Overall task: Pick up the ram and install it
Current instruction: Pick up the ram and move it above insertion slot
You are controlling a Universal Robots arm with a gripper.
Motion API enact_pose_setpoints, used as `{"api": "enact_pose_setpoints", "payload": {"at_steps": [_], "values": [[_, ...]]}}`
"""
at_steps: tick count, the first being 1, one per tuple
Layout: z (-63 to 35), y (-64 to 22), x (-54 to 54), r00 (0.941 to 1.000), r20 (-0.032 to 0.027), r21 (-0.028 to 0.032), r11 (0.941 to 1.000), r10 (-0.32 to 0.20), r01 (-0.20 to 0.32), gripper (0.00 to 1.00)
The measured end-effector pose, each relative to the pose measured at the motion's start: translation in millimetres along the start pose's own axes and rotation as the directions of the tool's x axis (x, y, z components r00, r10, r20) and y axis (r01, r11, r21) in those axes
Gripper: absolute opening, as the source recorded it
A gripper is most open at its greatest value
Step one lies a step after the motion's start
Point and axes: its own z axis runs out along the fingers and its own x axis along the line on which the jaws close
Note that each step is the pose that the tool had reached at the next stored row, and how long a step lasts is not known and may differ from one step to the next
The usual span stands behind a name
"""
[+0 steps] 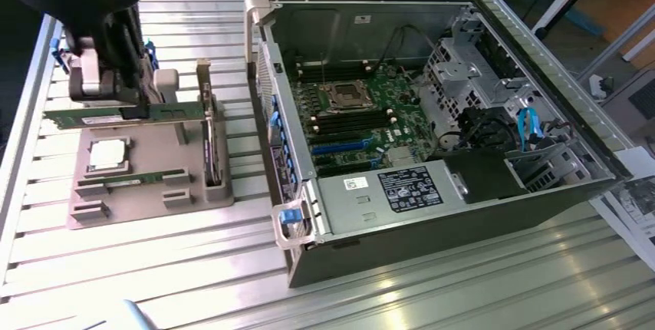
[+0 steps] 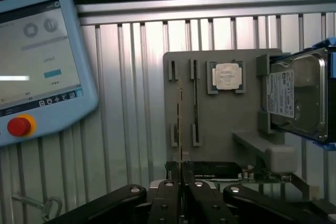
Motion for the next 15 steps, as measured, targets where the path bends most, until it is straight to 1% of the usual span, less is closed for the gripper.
{"api": "enact_pose_setpoints", "payload": {"at_steps": [3, 5, 6, 7, 9, 10, 15], "values": [[0.0, -14.8, -0.8, 1.0, 0.0, -0.0002, 1.0, 0.0, 0.0, 0.13], [0.1, -28.1, -1.5, 1.0, 0.0, -0.0004, 1.0, 0.0, 0.0, 0.13], [0.1, -33.2, -1.7, 1.0, 0.0, -0.0005, 1.0, 0.0, 0.0, 0.13], [0.2, -42.3, -2.2, 1.0, 0.0, -0.0006, 1.0, 0.0, 0.0, 0.13], [0.4, -55.2, -2.9, 1.0, -0.0001, -0.0011, 1.0, 0.0, 0.0, 0.13], [0.7, -64.5, -3.4, 1.0, 0.0, -0.0014, 1.0, 0.0, 0.0, 0.13], [2.2, -87.5, -4.6, 1.0, 0.0, -0.0023, 1.0, 0.0, 0.0, 0.13]]}}
